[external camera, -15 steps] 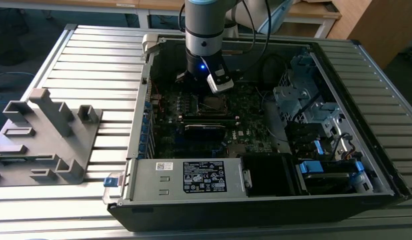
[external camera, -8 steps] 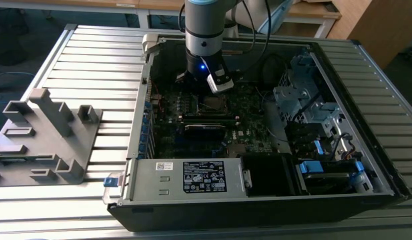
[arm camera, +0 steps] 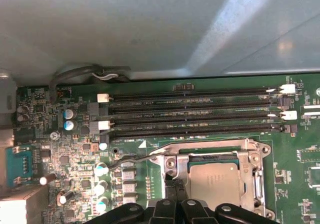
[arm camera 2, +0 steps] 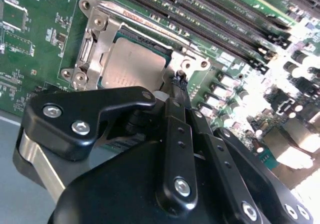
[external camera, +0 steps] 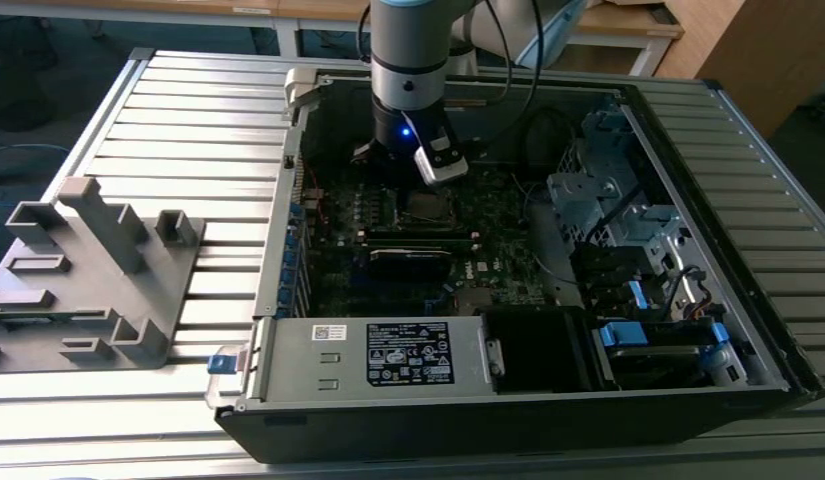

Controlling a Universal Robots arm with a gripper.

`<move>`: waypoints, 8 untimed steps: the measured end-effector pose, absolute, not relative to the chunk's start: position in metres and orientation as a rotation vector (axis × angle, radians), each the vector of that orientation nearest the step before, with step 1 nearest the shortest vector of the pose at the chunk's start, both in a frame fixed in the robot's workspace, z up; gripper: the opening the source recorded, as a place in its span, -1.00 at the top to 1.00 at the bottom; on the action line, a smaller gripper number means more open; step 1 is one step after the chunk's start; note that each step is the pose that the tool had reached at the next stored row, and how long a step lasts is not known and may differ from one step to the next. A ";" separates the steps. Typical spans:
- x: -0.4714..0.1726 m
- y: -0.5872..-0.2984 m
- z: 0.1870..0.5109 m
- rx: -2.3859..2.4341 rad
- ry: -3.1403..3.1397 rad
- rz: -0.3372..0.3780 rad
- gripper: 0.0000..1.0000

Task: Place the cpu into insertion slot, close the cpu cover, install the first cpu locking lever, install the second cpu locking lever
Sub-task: 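Close the cpu cover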

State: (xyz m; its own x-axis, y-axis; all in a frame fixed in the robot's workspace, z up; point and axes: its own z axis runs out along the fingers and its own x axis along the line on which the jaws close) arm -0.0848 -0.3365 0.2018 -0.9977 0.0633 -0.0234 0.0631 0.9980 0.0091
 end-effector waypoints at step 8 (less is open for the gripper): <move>-0.085 -0.336 0.213 0.098 3.116 0.013 0.80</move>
